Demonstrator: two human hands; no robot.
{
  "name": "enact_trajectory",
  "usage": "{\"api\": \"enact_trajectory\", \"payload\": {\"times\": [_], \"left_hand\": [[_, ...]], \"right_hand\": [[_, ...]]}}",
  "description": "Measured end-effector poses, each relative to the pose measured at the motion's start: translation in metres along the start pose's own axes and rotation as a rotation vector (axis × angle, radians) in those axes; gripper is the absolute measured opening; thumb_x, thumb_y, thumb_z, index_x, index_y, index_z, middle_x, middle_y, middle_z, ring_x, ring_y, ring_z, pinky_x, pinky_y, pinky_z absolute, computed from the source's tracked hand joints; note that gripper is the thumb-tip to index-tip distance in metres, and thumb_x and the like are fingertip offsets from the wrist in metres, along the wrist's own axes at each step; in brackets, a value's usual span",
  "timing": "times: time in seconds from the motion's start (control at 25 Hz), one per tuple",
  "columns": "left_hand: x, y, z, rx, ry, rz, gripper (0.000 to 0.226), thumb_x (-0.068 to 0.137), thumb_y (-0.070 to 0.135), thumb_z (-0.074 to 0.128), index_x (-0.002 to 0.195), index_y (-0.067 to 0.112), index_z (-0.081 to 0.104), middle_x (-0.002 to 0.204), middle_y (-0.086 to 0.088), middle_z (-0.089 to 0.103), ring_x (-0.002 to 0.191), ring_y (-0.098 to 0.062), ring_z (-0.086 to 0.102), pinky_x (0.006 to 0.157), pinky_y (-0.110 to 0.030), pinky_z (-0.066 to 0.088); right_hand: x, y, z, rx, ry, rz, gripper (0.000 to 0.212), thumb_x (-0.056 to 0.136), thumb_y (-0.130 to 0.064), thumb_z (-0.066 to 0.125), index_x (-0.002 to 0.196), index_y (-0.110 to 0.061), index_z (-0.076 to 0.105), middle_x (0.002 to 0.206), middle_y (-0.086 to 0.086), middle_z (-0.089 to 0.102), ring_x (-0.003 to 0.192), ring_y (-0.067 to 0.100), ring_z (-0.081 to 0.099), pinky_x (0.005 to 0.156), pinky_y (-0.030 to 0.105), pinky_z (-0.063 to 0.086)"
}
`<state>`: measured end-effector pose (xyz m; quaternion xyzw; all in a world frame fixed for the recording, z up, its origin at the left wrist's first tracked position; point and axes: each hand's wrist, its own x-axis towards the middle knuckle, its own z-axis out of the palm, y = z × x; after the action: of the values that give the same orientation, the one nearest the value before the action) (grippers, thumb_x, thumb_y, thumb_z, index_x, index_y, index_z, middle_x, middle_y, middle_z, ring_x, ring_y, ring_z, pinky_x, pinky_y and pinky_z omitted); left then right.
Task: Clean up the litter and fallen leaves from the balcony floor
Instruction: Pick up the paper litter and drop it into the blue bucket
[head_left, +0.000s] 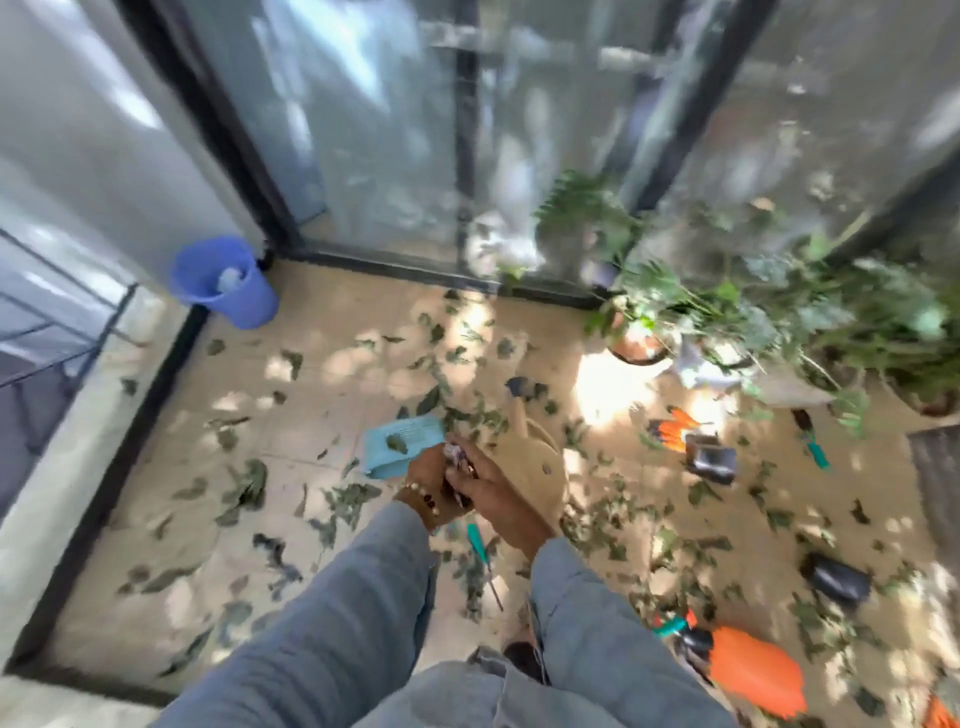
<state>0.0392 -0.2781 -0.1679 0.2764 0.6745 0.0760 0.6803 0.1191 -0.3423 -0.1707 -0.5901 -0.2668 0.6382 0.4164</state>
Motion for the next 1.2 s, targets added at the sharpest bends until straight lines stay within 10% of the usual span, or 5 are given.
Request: {"api": "enact_trajectory", "payload": {"times": [0.32,0.52,0.8,1.08,1.2], "left_hand": [[0.053,0.068,-0.250,-0.580,0.169,-0.103,0.041,0.102,0.034,0.040,0.099,-0.001,0.061,0.095,-0.018,0.063,0.074,-0.028,0.059,0.061,-0.036,0.054],[0.075,0.095,-0.324,-0.729,0.239,-0.039,0.037,0.097,0.038,0.052,0.100,0.002,0.061,0.100,-0.022,0.064,0.083,-0.034,0.064,0.062,-0.047,0.058],[0.177,0.165,-0.394,-0.431,0.185,0.032,0.032,0.079,0.044,0.072,0.099,0.020,0.067,0.113,-0.010,0.067,0.111,-0.030,0.064,0.097,-0.049,0.051],[0.231,0.324,-0.468,-0.465,0.249,0.048,0.012,0.089,0.017,0.066,0.100,0.013,0.067,0.073,-0.002,0.070,0.053,-0.013,0.065,0.051,-0.025,0.056],[0.271,0.381,-0.495,-0.453,0.315,0.046,0.013,0.076,0.018,0.075,0.085,0.009,0.074,0.086,-0.011,0.074,0.074,-0.027,0.070,0.067,-0.040,0.060]], "right_hand": [[0.138,-0.043,0.208,-0.499,-0.277,-0.161,0.058,0.091,-0.002,0.057,0.141,-0.024,0.039,0.139,0.001,0.050,0.125,0.016,0.049,0.103,0.028,0.043],[0.201,-0.085,0.273,-0.673,-0.159,-0.264,0.052,0.082,0.004,0.061,0.128,-0.020,0.060,0.123,0.000,0.064,0.108,0.009,0.056,0.085,0.004,0.038],[0.337,-0.118,0.306,-0.611,-0.077,-0.237,0.048,0.074,0.003,0.063,0.118,-0.019,0.067,0.105,-0.004,0.070,0.095,0.012,0.063,0.079,0.014,0.045],[0.492,-0.205,0.358,-0.495,-0.411,0.038,0.060,0.083,-0.027,0.072,0.137,-0.030,0.046,0.126,-0.005,0.060,0.104,0.010,0.060,0.074,0.017,0.052],[0.559,-0.247,0.368,-0.465,-0.416,0.062,0.064,0.078,-0.006,0.075,0.131,-0.034,0.051,0.124,-0.002,0.061,0.102,0.011,0.057,0.065,0.012,0.052]]}}
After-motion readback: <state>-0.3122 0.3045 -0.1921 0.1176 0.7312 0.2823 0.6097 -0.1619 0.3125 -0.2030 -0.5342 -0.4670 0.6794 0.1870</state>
